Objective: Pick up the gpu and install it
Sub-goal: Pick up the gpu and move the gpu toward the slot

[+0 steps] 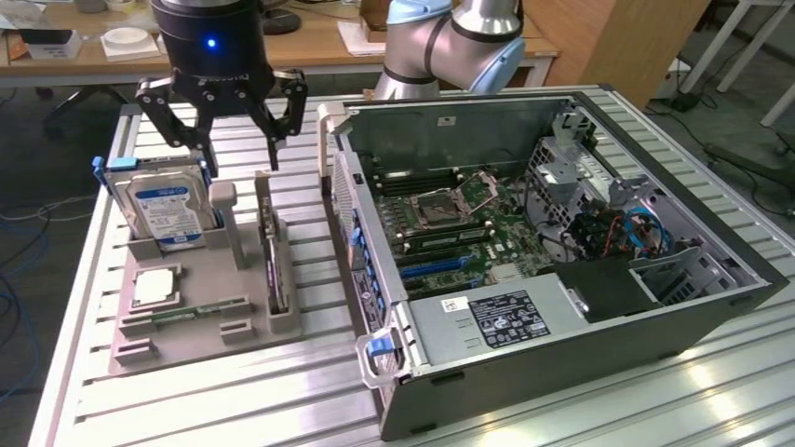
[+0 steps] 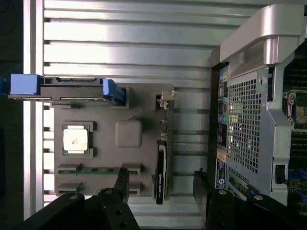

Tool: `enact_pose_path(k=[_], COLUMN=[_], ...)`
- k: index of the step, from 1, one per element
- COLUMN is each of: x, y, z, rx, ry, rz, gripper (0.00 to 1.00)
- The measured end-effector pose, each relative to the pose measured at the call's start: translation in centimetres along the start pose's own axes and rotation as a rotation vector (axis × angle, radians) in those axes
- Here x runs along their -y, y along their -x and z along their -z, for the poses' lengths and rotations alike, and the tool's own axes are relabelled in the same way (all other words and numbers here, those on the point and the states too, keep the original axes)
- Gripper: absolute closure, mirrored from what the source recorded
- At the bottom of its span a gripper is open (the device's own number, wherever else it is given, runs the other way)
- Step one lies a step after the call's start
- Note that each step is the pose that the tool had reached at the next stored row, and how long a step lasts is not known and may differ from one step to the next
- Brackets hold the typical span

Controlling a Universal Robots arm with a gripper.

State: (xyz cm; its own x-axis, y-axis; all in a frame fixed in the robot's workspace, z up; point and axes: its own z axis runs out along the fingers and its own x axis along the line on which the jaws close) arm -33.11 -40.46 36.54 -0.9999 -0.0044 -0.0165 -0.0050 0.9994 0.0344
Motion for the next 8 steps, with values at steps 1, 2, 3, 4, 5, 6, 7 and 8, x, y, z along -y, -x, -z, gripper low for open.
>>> enact_pose_path(k=[1, 2, 3, 4, 5, 6, 7, 8], x=[0.00, 0.00, 0.01, 0.01, 0.01, 0.01, 0.01, 0.02], y=[0.03, 0.03, 0.03, 0.03, 0.03, 0.03, 0.03, 0.03], z=[-0.08, -0.16, -0.22, -0.28, -0.32, -0.37, -0.41, -0.45], rx=[0.0002, 0.0004, 0.0004, 0.0005, 0.0004, 0.0004, 0.0004, 0.0004], ry=[-0.0001, -0.0001, -0.0002, -0.0002, -0.0002, -0.0002, -0.0002, -0.0002], rz=[-0.006, -0.010, -0.010, -0.010, -0.010, -0.010, -0.010, -0.010], gripper=[0.35, 0.35, 0.35, 0.35, 0.35, 0.35, 0.35, 0.35])
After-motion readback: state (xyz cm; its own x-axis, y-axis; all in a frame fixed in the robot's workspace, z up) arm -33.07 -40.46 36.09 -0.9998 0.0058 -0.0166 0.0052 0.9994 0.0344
